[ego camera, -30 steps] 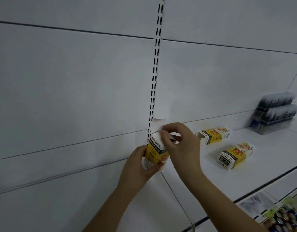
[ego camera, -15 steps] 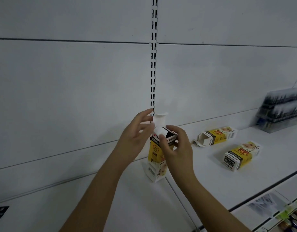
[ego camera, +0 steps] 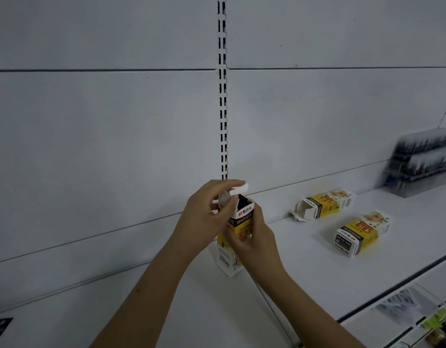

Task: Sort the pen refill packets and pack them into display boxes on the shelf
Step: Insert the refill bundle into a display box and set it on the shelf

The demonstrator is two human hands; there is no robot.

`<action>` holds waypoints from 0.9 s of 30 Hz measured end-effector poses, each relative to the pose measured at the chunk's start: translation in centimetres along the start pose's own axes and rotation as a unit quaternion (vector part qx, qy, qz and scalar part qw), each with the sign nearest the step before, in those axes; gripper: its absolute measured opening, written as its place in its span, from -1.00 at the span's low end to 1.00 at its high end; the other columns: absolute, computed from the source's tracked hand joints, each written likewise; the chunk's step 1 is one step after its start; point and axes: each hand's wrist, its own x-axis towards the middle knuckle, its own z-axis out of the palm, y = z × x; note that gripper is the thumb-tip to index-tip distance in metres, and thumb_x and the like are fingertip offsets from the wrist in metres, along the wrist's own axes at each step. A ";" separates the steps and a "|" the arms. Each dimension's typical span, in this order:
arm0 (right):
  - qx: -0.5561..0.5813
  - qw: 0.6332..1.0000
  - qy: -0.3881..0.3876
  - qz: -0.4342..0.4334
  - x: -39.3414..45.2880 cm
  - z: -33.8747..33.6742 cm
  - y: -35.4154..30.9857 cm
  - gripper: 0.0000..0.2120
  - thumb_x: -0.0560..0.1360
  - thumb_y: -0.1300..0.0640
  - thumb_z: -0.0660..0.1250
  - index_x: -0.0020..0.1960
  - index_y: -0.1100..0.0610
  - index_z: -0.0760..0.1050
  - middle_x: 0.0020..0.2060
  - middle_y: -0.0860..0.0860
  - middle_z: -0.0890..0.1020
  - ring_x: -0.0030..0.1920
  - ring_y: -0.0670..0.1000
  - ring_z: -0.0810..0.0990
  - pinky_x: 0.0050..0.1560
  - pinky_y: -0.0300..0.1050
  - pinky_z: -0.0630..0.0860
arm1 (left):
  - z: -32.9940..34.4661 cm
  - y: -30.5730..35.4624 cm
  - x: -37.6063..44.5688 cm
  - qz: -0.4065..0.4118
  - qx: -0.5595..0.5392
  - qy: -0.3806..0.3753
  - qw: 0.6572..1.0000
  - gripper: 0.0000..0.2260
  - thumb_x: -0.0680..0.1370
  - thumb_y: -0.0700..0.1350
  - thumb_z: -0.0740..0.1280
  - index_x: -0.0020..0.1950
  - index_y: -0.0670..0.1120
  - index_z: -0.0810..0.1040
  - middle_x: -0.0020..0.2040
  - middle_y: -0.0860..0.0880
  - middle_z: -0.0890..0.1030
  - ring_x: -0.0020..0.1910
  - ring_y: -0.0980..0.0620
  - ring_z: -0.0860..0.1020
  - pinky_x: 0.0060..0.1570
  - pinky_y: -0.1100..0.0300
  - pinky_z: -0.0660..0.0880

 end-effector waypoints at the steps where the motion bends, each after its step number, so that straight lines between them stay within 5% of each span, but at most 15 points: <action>1: -0.006 1.000 -0.015 0.016 0.0 0.2 0.3 -0.51 0.46 -0.14 0.39 0.27 -0.25 0.21 -0.04 -0.36 0.54 -0.07 -0.39 0.56 -0.19 -0.50 0.47 | 0.0 -0.1 -0.1 -0.001 0.002 -0.003 1.000 -0.76 0.63 -0.12 0.29 0.23 0.13 0.58 0.14 0.20 0.58 0.15 0.18 0.57 0.03 0.17 0.62; 8: -0.034 0.998 0.043 -0.012 -0.5 0.9 0.8 -0.53 0.42 -0.12 0.45 0.22 -0.18 0.28 -0.11 -0.34 0.55 -0.11 -0.30 0.58 -0.18 -0.49 0.47 | -0.7 -0.1 -0.5 -0.008 -0.057 -0.014 0.998 -0.75 0.63 -0.09 0.28 0.29 0.12 0.53 0.20 0.16 0.58 0.16 0.14 0.59 -0.02 0.24 0.60; 12: -0.034 0.999 -0.016 0.016 -0.9 1.9 1.8 -0.60 0.46 -0.07 0.43 0.18 -0.09 0.30 -0.12 -0.18 0.60 -0.16 -0.23 0.60 -0.25 -0.45 0.46 | -0.3 -1.4 -1.5 -0.023 -0.005 -0.046 0.999 -0.63 0.57 -0.05 0.39 0.34 0.20 0.44 0.14 0.30 0.51 0.16 0.17 0.53 0.11 0.07 0.59; 16: -0.048 0.998 -0.023 0.036 -1.2 1.9 2.3 -0.63 0.47 -0.12 0.41 0.16 -0.05 0.34 -0.14 -0.19 0.60 -0.17 -0.24 0.60 -0.27 -0.44 0.47 | -0.4 -1.8 -1.6 -0.055 -0.035 -0.026 0.998 -0.47 0.51 -0.11 0.46 0.39 0.24 0.37 0.24 0.17 0.56 0.19 0.10 0.58 0.08 0.06 0.61; 27: -0.027 0.999 -0.015 0.024 -2.8 1.4 4.0 -0.56 0.44 0.00 0.47 0.16 -0.12 0.29 -0.12 -0.26 0.58 -0.11 -0.32 0.58 -0.19 -0.46 0.49 | 1.3 -1.8 -3.1 -0.009 -0.022 -0.017 1.000 -0.56 0.51 -0.12 0.46 0.34 0.15 0.46 0.25 0.19 0.56 0.24 0.12 0.54 0.11 0.08 0.60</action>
